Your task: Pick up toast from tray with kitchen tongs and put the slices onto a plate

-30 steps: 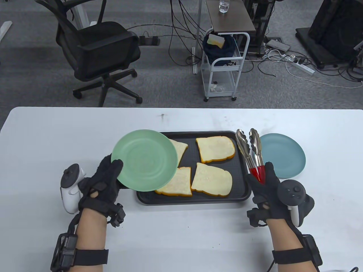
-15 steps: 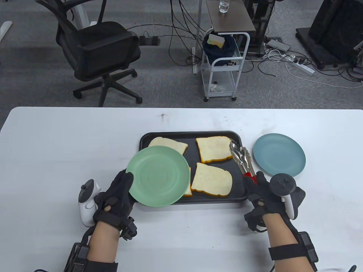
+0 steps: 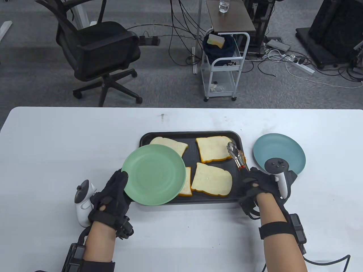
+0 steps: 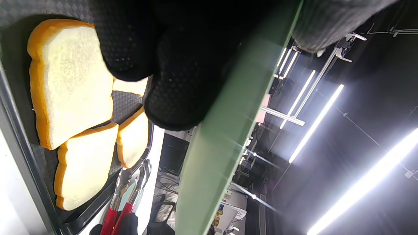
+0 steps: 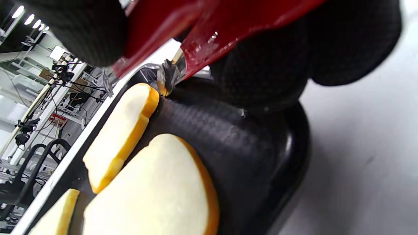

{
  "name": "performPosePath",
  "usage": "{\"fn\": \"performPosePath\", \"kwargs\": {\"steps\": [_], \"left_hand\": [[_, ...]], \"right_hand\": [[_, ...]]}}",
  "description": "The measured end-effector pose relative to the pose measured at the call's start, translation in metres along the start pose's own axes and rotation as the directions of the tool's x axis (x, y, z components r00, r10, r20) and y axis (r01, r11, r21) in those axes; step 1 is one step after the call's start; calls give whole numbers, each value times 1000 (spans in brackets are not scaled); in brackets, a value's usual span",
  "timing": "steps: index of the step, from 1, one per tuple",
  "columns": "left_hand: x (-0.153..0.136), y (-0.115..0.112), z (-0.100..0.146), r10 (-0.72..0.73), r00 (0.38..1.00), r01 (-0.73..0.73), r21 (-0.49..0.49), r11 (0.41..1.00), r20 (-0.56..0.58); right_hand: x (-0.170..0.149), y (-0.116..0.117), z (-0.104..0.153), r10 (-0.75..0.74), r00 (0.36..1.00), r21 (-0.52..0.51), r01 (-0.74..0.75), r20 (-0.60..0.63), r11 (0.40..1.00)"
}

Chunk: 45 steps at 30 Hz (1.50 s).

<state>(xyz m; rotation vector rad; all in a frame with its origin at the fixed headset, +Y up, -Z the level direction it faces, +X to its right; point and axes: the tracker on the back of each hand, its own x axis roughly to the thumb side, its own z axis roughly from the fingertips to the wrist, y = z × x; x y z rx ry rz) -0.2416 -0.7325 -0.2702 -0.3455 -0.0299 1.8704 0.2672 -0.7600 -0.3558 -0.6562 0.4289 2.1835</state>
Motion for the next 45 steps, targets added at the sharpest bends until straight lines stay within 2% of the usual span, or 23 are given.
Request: {"fn": "performPosePath", "kwargs": {"steps": [3, 9, 14, 21, 24, 26, 30, 33, 36, 41, 45], "left_hand": [[0, 1, 0, -13, 1000, 13, 13, 1000, -1], [-3, 2, -1, -2, 1000, 3, 12, 1000, -11], [-4, 3, -2, 2, 1000, -2, 16, 1000, -18], [-9, 6, -2, -8, 999, 10, 43, 999, -38], [-11, 8, -2, -18, 999, 21, 62, 998, -47], [-11, 9, -2, -19, 999, 22, 71, 997, -49], [-11, 10, -2, -14, 999, 18, 84, 996, -51], [-11, 11, -1, -12, 999, 17, 92, 996, -50], [-11, 10, -2, -6, 999, 10, 88, 996, -49], [-14, 10, -3, -17, 998, 22, 80, 997, -56], [-16, 10, -3, -3, 998, 7, 74, 997, -63]], "right_hand": [[-7, 1, -9, -77, 995, 51, 81, -65, 995], [-22, 2, -12, -207, 976, 42, 210, -64, 977], [-23, -10, 4, -271, 960, -21, 273, 67, 962], [-9, -31, 43, -414, 865, -29, 439, 282, 898], [-1, -41, 63, -508, 788, 68, 519, 349, 852], [6, -46, 76, -573, 718, 168, 557, 394, 813], [17, -44, 91, -642, 646, 367, 527, 413, 766], [25, -33, 96, -645, 654, 510, 427, 397, 747], [33, -12, 96, -604, 694, 581, 323, 392, 747], [42, 25, 97, -500, 771, 588, 207, 394, 782], [45, 35, 100, -442, 789, 574, 142, 426, 807]]}}
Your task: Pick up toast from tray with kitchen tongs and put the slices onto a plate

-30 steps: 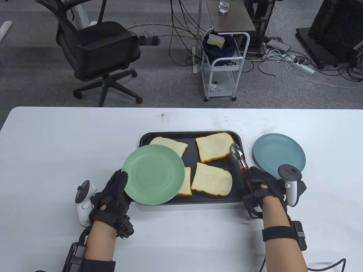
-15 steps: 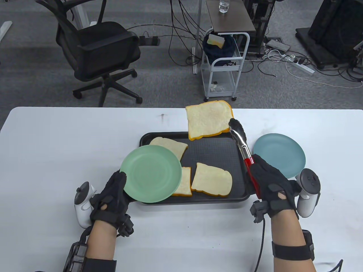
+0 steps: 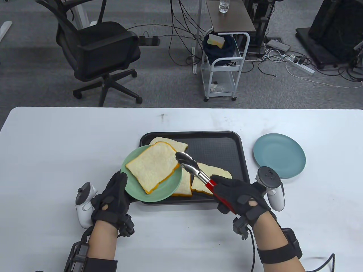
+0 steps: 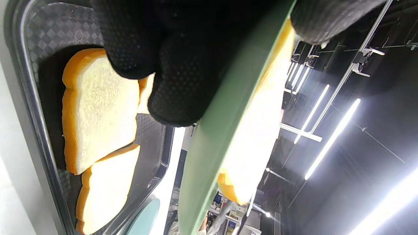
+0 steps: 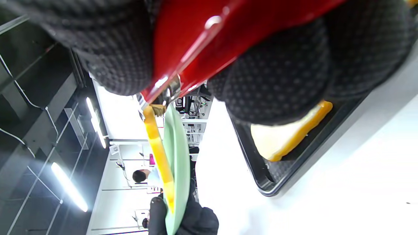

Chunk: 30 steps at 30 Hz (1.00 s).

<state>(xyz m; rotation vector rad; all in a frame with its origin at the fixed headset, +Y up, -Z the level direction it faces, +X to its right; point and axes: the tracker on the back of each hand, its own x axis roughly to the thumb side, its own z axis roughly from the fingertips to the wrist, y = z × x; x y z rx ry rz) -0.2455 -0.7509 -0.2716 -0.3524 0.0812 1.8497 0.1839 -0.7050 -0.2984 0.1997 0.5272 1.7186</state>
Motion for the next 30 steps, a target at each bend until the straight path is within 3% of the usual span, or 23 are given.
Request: {"fn": "performPosePath", "kwargs": {"steps": [5, 11, 15, 22, 30], "left_hand": [[1, 3, 1, 9, 1000, -9, 13, 1000, 5], [4, 4, 3, 37, 999, -37, 3, 999, 22], [6, 4, 3, 46, 998, -46, -2, 999, 33], [7, 6, 3, 55, 998, -55, -11, 998, 39], [7, 6, 3, 68, 997, -67, -26, 997, 46]], "right_hand": [[4, 0, 2, 47, 998, -18, -47, 43, 999], [0, -27, 11, 1, 998, -193, 10, 57, 981], [-16, -45, 9, 38, 999, -326, -48, -38, 944], [-40, -50, -21, 52, 964, -346, -143, -261, 927], [-31, -31, -72, 182, 888, -279, -318, -421, 906]]}}
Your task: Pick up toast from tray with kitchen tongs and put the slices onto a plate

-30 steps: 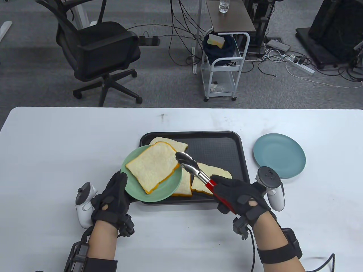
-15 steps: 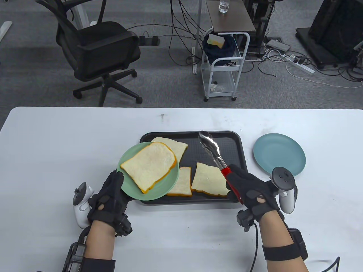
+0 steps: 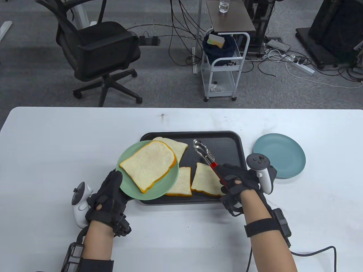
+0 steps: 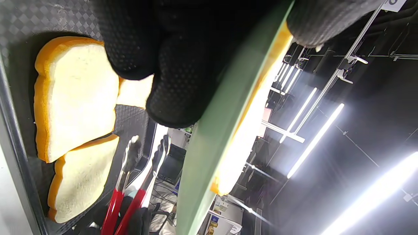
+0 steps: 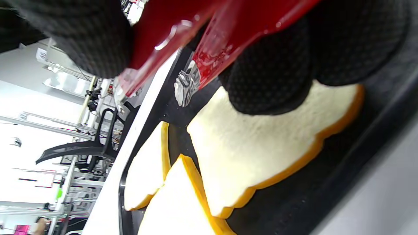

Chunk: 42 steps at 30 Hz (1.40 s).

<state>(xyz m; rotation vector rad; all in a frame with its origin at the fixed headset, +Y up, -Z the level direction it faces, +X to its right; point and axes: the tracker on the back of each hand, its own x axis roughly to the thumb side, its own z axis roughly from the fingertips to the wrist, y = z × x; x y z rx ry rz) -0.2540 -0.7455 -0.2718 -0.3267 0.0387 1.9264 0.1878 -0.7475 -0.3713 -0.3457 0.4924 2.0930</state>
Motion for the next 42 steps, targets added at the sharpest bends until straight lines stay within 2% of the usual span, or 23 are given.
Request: {"fn": "performPosePath", "kwargs": {"steps": [8, 13, 15, 20, 24, 29, 35, 40, 42], "left_hand": [[1, 1, 0, 7, 1000, -7, -11, 1000, -3], [1, 1, 0, 15, 1000, -15, -17, 1000, -5], [1, 1, 0, 15, 1000, -15, -20, 1000, -7], [1, 1, 0, 17, 1000, -17, -24, 1000, -9], [0, 1, -1, 18, 1000, -18, -24, 1000, -9], [0, 1, -1, 19, 1000, -19, -20, 1000, -10], [-1, 2, -1, 14, 1000, -14, -10, 1000, -15], [-2, 3, -1, 7, 1000, -7, 1, 1000, -21], [-2, 3, -1, -4, 1000, 4, 8, 1000, -24]], "right_hand": [[20, 23, -33, -16, 998, 17, 17, -61, 1000], [20, 30, -45, -76, 993, 56, 82, -93, 995], [18, 32, -46, -100, 990, 77, 108, -100, 991], [18, 34, -43, -49, 992, 105, 62, -115, 993], [14, 32, -36, -107, 991, 61, 112, -83, 992], [10, 20, -20, -207, 978, 36, 208, -17, 978], [-3, -12, 6, -350, 933, -25, 353, 89, 935], [-14, -41, 32, -510, 840, -35, 524, 186, 851], [-15, -48, 43, -567, 795, -7, 582, 214, 813]]}}
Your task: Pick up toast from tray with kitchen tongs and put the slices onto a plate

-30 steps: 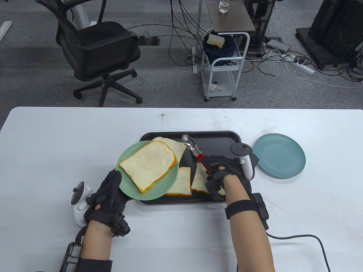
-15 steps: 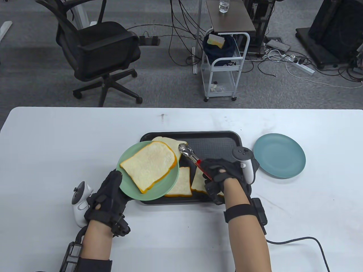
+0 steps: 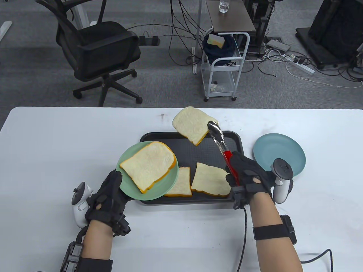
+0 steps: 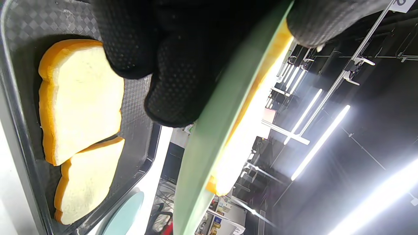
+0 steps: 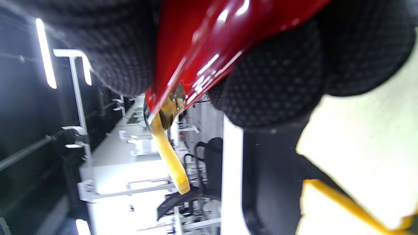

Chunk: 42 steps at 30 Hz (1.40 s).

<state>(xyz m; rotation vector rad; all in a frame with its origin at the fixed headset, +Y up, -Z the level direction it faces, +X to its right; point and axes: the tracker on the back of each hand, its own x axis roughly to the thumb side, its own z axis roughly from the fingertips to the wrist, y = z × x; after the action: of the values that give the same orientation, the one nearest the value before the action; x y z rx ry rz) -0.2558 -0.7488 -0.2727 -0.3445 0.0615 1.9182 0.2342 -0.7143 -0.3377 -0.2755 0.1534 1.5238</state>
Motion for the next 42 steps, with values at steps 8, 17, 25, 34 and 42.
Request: {"fn": "performPosePath", "kwargs": {"steps": [8, 17, 25, 34, 42], "left_hand": [[-3, 1, -1, -19, 1000, 19, 29, 999, -15], [-4, 6, 0, -2, 1000, 3, 61, 998, -11], [-4, 7, 1, 8, 1000, -7, 77, 997, -10], [-6, 10, 1, 26, 1000, -25, 83, 996, -7], [-6, 11, 2, 35, 999, -35, 79, 996, -4]], "right_hand": [[17, 13, 37, -69, 993, 199, 49, 97, 979], [15, 40, 57, 11, 994, 381, -52, 109, 923], [1, 62, 57, 126, 987, 435, -156, 96, 887], [-5, 73, 58, 254, 957, 431, -289, 138, 855], [7, 45, 51, 243, 952, 366, -297, 186, 882]]}}
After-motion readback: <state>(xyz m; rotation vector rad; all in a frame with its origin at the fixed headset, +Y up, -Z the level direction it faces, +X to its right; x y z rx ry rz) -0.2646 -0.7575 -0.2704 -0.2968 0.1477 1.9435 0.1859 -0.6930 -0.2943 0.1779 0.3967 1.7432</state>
